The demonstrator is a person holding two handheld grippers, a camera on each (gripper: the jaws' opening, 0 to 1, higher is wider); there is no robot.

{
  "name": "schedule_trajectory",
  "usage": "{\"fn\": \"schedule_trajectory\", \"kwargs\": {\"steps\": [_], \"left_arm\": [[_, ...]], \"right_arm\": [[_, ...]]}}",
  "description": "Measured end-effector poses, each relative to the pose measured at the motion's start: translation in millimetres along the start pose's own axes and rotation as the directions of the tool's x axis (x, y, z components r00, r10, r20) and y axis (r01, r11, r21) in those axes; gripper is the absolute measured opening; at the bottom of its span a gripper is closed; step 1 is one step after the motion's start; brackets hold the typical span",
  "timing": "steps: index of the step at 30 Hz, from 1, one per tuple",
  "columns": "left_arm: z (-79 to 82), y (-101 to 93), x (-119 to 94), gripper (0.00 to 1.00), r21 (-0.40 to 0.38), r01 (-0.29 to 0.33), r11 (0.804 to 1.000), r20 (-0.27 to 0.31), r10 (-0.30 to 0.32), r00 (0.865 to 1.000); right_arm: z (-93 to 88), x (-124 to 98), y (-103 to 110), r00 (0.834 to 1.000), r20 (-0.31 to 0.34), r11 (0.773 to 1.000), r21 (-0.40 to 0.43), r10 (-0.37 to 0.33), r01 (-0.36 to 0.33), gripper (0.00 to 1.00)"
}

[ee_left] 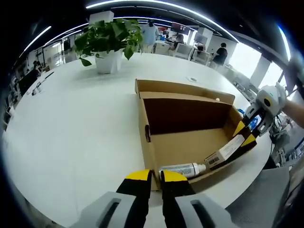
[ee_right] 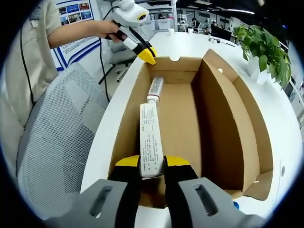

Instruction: Operate the shoe box by opening the lid, removing the specified soft item, and placing it in the target area until the item is outside and the box remains undamaged.

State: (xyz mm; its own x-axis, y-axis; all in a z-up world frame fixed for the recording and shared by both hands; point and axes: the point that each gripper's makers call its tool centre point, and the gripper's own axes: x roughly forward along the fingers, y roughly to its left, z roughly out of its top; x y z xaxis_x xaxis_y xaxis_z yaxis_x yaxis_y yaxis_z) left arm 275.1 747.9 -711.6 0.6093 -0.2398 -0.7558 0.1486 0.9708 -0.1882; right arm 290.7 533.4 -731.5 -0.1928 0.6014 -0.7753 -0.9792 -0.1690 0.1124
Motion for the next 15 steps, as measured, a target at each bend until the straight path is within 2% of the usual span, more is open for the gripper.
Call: {"fn": "schedule_trajectory", "kwargs": {"steps": [15], "left_arm": [[0.1, -0.8, -0.5, 0.08, -0.002, 0.000, 1.000, -0.001, 0.000, 1.000]], "right_arm": [[14.0, -20.6, 3.9, 1.000, 0.015, 1.000, -0.008, -0.019, 0.019, 0.15]]}}
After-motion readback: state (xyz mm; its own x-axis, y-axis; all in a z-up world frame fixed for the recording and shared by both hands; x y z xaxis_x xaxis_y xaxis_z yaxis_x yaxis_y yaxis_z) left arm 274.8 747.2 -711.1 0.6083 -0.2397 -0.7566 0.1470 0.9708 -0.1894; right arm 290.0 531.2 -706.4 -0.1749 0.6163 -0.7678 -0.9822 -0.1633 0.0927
